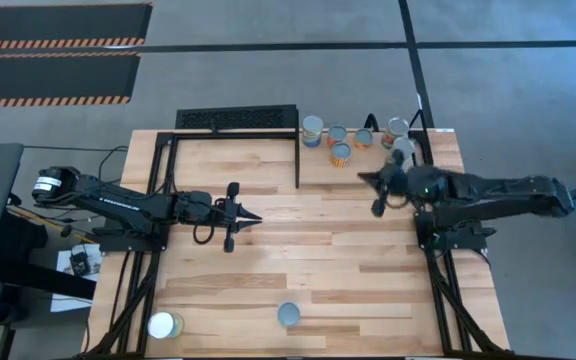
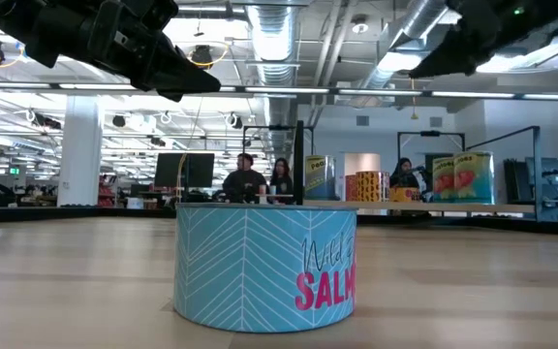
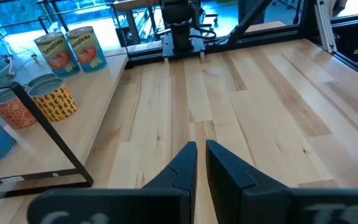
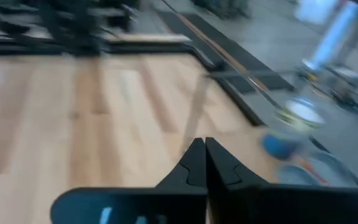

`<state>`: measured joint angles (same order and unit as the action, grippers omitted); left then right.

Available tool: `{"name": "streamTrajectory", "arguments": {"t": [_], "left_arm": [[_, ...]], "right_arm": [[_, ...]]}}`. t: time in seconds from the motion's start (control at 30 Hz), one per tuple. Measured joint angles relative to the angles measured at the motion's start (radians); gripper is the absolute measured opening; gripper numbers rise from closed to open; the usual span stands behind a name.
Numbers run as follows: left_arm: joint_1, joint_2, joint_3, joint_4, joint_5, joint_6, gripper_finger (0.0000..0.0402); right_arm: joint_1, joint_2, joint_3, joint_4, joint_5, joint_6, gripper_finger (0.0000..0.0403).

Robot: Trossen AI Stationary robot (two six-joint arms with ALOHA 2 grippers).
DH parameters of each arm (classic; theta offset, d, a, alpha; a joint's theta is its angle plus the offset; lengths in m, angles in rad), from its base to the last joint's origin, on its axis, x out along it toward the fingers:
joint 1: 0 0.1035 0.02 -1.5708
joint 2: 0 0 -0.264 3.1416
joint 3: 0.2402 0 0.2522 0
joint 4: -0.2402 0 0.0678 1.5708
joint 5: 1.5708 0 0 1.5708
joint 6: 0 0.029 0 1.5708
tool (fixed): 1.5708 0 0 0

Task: Pick and place cans onto a shelf
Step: Put the canned carrots on the shelf

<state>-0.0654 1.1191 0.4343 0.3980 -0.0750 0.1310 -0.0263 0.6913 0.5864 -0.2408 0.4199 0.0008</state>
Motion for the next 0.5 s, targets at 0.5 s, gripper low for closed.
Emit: {"name": "streamTrajectory", "arguments": {"t": [0.5], "left_arm": [[-0.053, -0.022, 0.065, -0.135, -0.012, 0.033, 0.0009]], "right_arm": [[0.314, 0.037, -0.217, 0.377, 0.060, 0.001, 0.0008]]}}
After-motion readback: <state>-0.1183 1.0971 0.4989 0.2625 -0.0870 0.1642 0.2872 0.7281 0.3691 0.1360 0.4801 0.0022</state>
